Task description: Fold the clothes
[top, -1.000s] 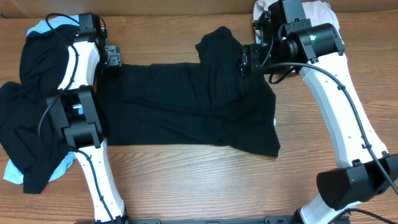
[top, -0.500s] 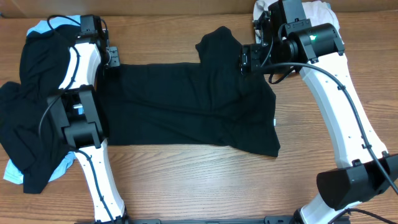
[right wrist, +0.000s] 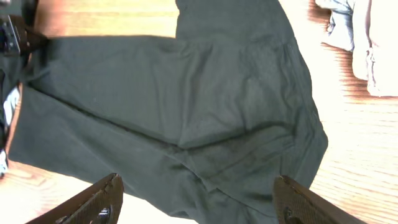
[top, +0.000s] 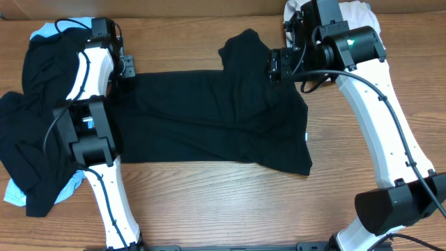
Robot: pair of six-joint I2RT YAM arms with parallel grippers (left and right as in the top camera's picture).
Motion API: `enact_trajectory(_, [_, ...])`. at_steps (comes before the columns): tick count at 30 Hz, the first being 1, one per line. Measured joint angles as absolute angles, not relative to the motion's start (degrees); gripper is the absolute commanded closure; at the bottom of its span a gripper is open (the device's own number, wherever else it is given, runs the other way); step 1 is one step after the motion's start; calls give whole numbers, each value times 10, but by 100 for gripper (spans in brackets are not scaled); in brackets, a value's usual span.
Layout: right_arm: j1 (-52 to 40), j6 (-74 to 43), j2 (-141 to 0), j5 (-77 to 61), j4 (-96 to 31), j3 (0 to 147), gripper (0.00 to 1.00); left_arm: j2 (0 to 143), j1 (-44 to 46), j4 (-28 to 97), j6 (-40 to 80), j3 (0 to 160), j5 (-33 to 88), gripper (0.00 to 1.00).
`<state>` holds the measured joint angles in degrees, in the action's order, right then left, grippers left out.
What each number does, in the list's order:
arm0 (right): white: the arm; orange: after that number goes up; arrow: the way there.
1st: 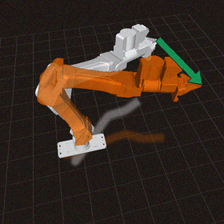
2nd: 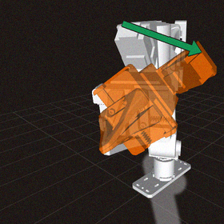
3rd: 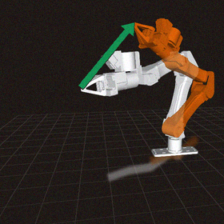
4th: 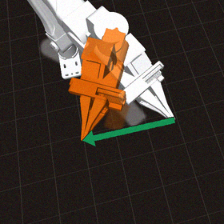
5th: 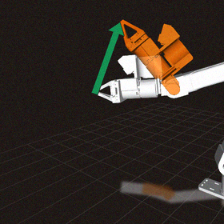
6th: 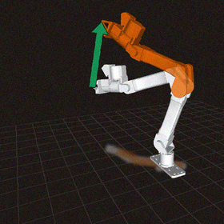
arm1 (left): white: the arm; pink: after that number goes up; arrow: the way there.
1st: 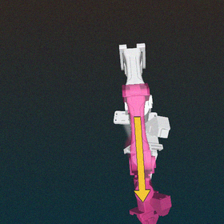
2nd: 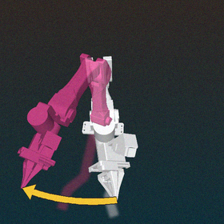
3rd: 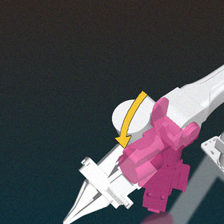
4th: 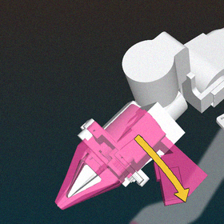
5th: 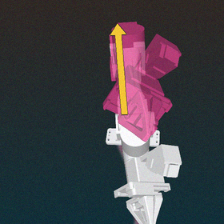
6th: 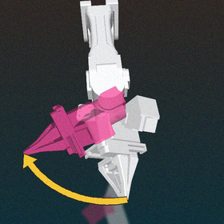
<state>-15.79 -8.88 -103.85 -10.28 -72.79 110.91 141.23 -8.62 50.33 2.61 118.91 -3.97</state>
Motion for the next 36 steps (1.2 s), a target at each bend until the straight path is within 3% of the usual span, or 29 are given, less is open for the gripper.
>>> enact_trajectory(36, [-158, -109, -1039, -103, -622, 1109, 20, 1413, -86, 813, 35, 1388, -41, 96])
